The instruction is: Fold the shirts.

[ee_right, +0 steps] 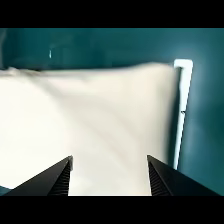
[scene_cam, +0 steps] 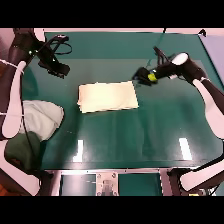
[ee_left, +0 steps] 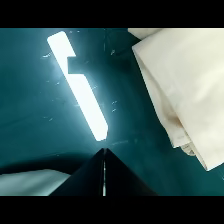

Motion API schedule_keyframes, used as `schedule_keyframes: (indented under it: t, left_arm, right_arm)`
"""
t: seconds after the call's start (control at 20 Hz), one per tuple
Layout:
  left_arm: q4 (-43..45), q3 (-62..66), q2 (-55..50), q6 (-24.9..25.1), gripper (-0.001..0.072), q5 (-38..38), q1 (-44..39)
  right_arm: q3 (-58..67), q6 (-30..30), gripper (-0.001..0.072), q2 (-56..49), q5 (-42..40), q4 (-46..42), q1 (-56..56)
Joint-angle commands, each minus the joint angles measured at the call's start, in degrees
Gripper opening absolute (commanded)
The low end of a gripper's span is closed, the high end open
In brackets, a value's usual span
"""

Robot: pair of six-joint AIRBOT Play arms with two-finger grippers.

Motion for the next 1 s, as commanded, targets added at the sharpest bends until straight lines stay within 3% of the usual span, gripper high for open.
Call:
schedule_keyframes:
  t: [0.0, 0.35, 0.45, 0.5, 0.7, 0.95]
  left_arm:
    - [0.4, 0.0, 0.0, -0.7, 0.002, 0.2, 0.0]
    - [0.4, 0.0, 0.0, -1.6, 0.002, 0.8, 0.0]
    - [0.3, 0.0, 0.0, -1.8, 0.002, 0.8, 0.0]
    - [0.2, 0.0, 0.0, -1.8, 0.002, 0.8, 0.0]
    - [0.2, -0.1, 0.0, -2.6, 0.002, 0.7, 0.0]
    - [0.2, -0.1, 0.0, -2.6, 0.002, 0.6, 0.0]
  right_arm:
    - [-6.8, -0.9, 0.054, -2.8, 3.2, -0.2, -3.6]
    - [-2.6, -6.1, 0.0522, -9.7, 0.9, 12.8, 4.6]
    - [0.2, -6.1, 0.0172, -9.9, 0.1, 12.9, 6.1]
    - [1.7, -6.1, 0.0036, -9.9, 0.1, 12.9, 6.3]
    - [5.7, -3.0, 0.0018, -8.2, 0.2, 12.7, 2.2]
    - [4.7, 3.1, 0.0017, 0.3, 2.2, 6.1, -14.5]
